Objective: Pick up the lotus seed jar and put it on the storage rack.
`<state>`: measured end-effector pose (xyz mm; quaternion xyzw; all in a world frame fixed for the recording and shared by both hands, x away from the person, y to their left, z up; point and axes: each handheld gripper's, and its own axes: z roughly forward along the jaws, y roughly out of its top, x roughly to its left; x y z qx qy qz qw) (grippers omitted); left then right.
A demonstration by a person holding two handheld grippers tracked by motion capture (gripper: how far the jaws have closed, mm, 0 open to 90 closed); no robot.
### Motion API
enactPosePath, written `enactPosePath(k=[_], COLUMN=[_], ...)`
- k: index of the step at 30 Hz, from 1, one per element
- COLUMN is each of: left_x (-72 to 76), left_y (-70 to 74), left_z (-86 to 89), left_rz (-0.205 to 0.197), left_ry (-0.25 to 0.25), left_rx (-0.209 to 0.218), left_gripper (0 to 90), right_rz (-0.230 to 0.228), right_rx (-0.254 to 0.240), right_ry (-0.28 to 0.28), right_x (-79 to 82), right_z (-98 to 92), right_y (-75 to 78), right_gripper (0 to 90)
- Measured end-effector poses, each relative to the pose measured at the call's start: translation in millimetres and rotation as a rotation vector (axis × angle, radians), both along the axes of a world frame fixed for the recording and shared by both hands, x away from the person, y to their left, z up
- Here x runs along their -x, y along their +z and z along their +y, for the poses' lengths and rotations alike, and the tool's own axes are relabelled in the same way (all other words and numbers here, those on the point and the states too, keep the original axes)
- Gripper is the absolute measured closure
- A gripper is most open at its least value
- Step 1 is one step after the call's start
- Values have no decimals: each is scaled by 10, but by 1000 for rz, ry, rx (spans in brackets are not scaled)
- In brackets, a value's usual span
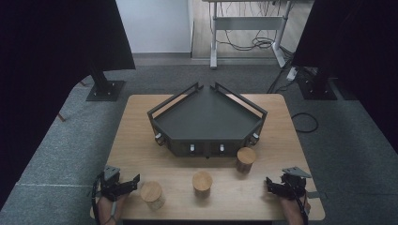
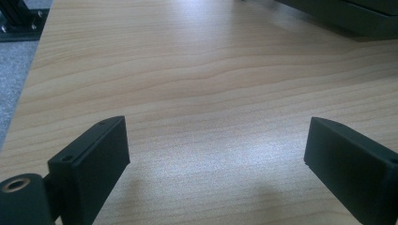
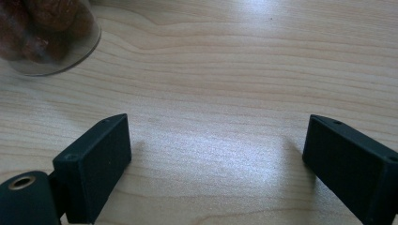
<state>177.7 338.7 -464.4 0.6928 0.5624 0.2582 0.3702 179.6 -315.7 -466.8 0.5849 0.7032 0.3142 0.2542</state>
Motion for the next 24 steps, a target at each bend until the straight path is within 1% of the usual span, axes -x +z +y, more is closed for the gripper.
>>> enactPosePath(k=[3,4,11,14,19,24], left_x=[33,60,157,182,254,298], left_y=[8,15,45,52,65,74], left_z=[7,6,-1,4,27,41], left_rz=[-18,-30,-78,-88,-122,-139], left_ry=[-3,-2,-2,-2,-8,-16], left_rx=[2,2,-9,-9,-4,0], left_gripper=[65,65,66,67,67,69], right_rz=[0,0,1,1,1,1], right_rx=[0,0,1,1,1,1], right_ry=[1,1,3,4,5,6], right_x=[-1,-1,-3,-3,-4,-4], right_z=[0,0,-1,-2,-4,-4], right_y=[0,0,1,0,0,0], right_gripper=[72,72,69,68,67,66])
